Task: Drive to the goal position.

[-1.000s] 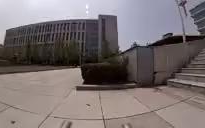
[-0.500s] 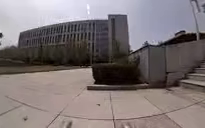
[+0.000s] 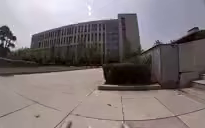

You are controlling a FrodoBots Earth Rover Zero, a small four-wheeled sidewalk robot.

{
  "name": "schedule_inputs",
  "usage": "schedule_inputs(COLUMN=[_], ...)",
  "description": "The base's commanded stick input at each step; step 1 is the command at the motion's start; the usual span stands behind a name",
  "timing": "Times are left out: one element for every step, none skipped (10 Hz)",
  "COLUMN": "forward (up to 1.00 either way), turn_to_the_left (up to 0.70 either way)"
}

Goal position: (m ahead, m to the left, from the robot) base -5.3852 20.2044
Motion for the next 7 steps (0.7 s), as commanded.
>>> schedule_inputs(forward=[0.00, 0.00, 0.00, 0.00, 0.00, 0.00, 0.00], turn_to_the_left=[1.00, 1.00, 1.00, 1.00, 1.00, 1.00, 1.00])
